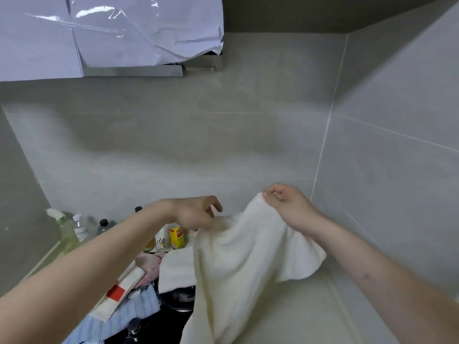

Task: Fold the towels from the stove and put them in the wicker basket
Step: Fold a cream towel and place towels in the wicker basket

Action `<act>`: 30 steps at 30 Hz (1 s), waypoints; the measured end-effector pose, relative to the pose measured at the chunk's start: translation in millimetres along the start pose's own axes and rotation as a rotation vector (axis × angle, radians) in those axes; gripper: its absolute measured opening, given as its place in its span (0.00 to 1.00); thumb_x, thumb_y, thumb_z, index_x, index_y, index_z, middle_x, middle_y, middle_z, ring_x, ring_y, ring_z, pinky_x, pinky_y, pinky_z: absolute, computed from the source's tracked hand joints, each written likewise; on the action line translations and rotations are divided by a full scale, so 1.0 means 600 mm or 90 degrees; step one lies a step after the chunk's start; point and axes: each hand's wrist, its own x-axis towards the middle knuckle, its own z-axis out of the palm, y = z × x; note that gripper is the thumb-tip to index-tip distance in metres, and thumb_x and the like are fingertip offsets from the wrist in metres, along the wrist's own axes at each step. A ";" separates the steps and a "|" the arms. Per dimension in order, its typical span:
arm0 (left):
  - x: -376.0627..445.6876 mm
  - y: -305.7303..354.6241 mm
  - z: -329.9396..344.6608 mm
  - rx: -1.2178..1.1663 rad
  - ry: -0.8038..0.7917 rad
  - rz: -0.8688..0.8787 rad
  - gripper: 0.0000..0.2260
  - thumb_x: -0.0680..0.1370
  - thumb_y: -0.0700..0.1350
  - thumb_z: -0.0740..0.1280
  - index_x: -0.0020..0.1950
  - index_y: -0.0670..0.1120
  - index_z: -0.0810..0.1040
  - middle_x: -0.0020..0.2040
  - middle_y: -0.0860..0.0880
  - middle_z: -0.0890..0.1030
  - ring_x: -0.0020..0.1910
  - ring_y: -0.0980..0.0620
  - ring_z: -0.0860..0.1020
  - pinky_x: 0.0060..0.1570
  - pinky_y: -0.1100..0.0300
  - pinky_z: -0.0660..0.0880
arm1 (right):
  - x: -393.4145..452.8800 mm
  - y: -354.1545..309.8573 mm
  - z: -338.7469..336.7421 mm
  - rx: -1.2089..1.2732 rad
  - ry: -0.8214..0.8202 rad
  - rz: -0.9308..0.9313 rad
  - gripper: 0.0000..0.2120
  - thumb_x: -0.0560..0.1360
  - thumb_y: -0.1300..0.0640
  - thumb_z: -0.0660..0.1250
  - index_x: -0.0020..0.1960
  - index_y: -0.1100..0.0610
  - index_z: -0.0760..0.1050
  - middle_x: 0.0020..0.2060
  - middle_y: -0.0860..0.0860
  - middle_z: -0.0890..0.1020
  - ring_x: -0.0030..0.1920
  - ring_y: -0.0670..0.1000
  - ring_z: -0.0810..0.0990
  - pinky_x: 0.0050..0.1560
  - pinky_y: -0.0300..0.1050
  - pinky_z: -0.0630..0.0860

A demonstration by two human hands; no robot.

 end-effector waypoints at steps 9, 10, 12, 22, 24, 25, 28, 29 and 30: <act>0.070 0.060 0.048 -0.071 -0.033 0.208 0.31 0.72 0.46 0.75 0.74 0.56 0.70 0.68 0.58 0.77 0.70 0.59 0.73 0.68 0.58 0.69 | 0.001 -0.034 -0.027 0.005 -0.084 -0.017 0.09 0.81 0.50 0.67 0.47 0.52 0.83 0.42 0.51 0.88 0.45 0.49 0.86 0.50 0.46 0.78; 0.077 0.060 0.057 -0.049 -0.042 0.217 0.24 0.73 0.48 0.76 0.68 0.55 0.76 0.62 0.56 0.81 0.65 0.57 0.77 0.67 0.56 0.72 | -0.002 -0.027 -0.032 -0.001 -0.088 -0.014 0.09 0.81 0.50 0.67 0.46 0.51 0.83 0.42 0.52 0.88 0.45 0.49 0.85 0.51 0.48 0.77; 0.086 0.061 0.073 -0.044 -0.042 0.242 0.16 0.73 0.52 0.76 0.59 0.55 0.79 0.55 0.52 0.83 0.57 0.52 0.81 0.66 0.50 0.76 | -0.007 -0.013 -0.042 -0.001 -0.093 -0.002 0.09 0.81 0.49 0.68 0.46 0.50 0.84 0.43 0.54 0.88 0.46 0.52 0.86 0.54 0.51 0.77; 0.104 0.069 0.069 -0.072 -0.053 0.238 0.10 0.73 0.53 0.75 0.53 0.53 0.86 0.55 0.57 0.86 0.57 0.57 0.83 0.67 0.52 0.76 | -0.015 -0.013 -0.079 0.063 -0.110 0.019 0.07 0.77 0.51 0.73 0.50 0.54 0.83 0.42 0.52 0.87 0.43 0.47 0.84 0.50 0.45 0.77; 0.102 0.055 0.063 -0.134 -0.021 0.253 0.08 0.72 0.52 0.73 0.47 0.50 0.87 0.53 0.50 0.86 0.53 0.52 0.84 0.62 0.51 0.78 | -0.021 -0.002 -0.094 0.031 -0.148 0.050 0.10 0.75 0.51 0.75 0.53 0.54 0.82 0.42 0.50 0.87 0.42 0.47 0.85 0.47 0.44 0.77; 0.100 0.050 0.058 -0.175 0.000 0.257 0.07 0.72 0.52 0.73 0.44 0.50 0.86 0.51 0.48 0.86 0.50 0.52 0.84 0.57 0.53 0.79 | -0.024 0.004 -0.100 0.001 -0.174 0.070 0.11 0.74 0.51 0.76 0.54 0.53 0.82 0.44 0.50 0.87 0.44 0.48 0.86 0.47 0.44 0.79; 0.089 0.046 0.039 -0.254 0.045 0.240 0.09 0.71 0.49 0.70 0.37 0.44 0.83 0.41 0.47 0.83 0.40 0.51 0.80 0.43 0.59 0.75 | -0.024 0.025 -0.103 -0.112 -0.237 0.102 0.09 0.74 0.49 0.76 0.52 0.51 0.83 0.46 0.47 0.88 0.48 0.47 0.87 0.48 0.42 0.81; 0.085 0.047 0.033 -0.256 0.055 0.234 0.09 0.71 0.47 0.70 0.36 0.41 0.81 0.37 0.47 0.80 0.36 0.52 0.78 0.39 0.61 0.73 | -0.022 0.032 -0.101 -0.147 -0.236 0.104 0.09 0.75 0.48 0.75 0.51 0.52 0.83 0.46 0.47 0.88 0.48 0.47 0.87 0.48 0.42 0.81; 0.082 0.046 0.028 -0.256 0.063 0.233 0.09 0.72 0.45 0.70 0.35 0.41 0.78 0.34 0.47 0.77 0.33 0.52 0.75 0.35 0.62 0.70 | -0.018 0.042 -0.099 -0.180 -0.229 0.103 0.10 0.76 0.47 0.73 0.50 0.53 0.84 0.46 0.48 0.88 0.48 0.47 0.87 0.48 0.44 0.80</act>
